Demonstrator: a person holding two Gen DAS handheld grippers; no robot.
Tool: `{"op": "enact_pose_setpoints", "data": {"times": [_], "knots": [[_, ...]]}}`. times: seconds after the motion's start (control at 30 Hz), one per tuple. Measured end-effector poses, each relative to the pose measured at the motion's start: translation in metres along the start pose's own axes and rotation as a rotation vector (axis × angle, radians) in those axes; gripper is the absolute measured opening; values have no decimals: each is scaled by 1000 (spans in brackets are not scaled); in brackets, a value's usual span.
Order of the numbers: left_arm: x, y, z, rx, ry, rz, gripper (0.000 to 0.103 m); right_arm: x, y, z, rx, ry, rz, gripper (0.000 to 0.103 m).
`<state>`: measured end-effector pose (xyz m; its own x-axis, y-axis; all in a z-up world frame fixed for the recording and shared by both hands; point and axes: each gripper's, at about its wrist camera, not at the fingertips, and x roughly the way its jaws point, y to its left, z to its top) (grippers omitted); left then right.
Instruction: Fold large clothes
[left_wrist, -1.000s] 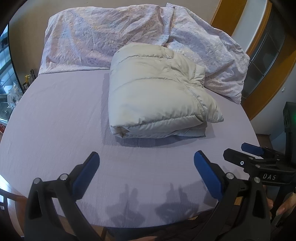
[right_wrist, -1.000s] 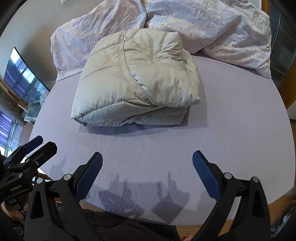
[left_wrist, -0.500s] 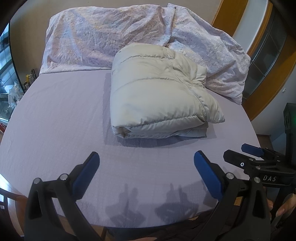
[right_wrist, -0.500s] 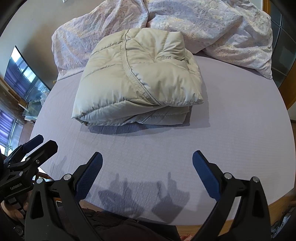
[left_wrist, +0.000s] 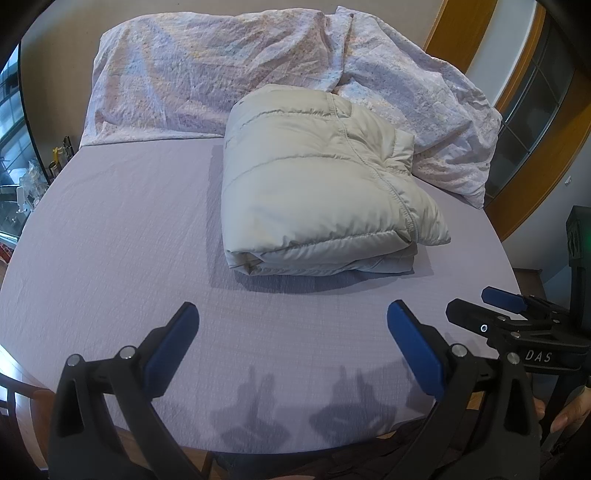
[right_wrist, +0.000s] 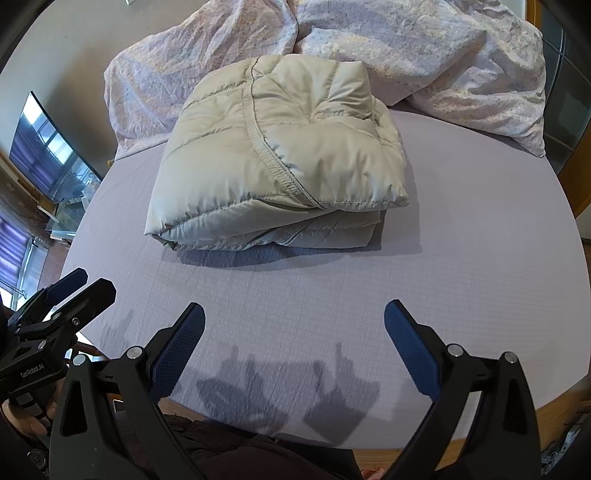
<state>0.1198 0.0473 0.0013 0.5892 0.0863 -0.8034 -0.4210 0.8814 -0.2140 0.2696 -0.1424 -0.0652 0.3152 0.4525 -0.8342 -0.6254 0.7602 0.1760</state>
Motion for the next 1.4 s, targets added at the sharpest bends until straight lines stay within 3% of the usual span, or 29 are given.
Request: {"op": "enact_pose_setpoints", "data": {"times": [1.4], "knots": [[2, 1, 3, -3, 5, 4, 101, 5, -4, 3, 1, 12, 11, 99]]}}
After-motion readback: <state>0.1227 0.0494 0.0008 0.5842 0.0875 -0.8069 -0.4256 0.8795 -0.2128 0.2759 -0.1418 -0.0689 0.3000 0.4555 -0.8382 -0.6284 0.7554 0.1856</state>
